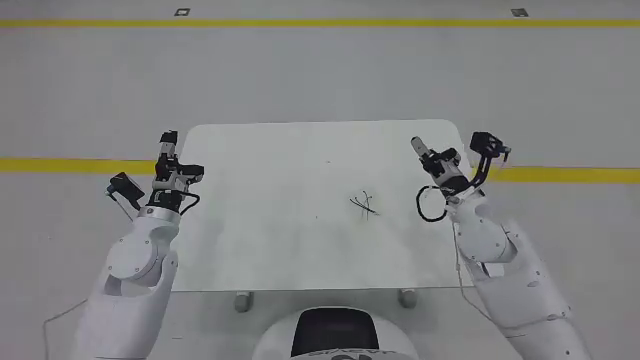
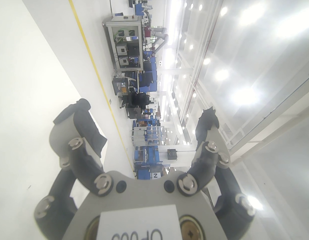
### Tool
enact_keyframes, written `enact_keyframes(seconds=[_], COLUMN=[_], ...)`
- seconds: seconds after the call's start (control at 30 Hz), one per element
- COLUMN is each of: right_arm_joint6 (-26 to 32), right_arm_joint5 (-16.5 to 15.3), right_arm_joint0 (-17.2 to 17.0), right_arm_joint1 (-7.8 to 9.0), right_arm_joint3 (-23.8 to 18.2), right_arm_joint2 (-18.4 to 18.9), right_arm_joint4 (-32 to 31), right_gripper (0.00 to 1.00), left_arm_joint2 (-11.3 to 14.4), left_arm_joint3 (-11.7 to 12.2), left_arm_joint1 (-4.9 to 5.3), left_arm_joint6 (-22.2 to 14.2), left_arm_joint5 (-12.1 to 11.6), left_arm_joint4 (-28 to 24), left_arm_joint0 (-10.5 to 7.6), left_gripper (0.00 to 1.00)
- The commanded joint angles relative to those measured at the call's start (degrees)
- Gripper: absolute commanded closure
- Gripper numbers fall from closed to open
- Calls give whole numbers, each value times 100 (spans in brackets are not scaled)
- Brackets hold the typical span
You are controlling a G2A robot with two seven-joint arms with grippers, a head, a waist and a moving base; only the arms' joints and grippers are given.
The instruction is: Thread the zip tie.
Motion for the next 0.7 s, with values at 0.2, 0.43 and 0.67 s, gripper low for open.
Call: enact_keyframes(seconds=[0.2, 0.43, 0.67], right_arm_joint6=[357, 357, 1209], right_arm_joint5=[748, 748, 745], right_arm_joint0=[499, 499, 849], right_arm_joint1=[-103, -103, -95], right_arm_joint3=[296, 296, 422], right_arm_joint2=[-765, -765, -987], right_arm_joint4=[-1156, -1156, -1885], right_gripper=[0, 0, 0], left_arm_joint2=[0, 0, 0], left_arm_joint3=[0, 0, 0], left_arm_joint1=[0, 0, 0], left_arm_joint6=[0, 0, 0], left_arm_joint5=[0, 0, 0], left_arm_joint4=[0, 0, 0], left_arm_joint0=[0, 0, 0], left_gripper=[0, 0, 0])
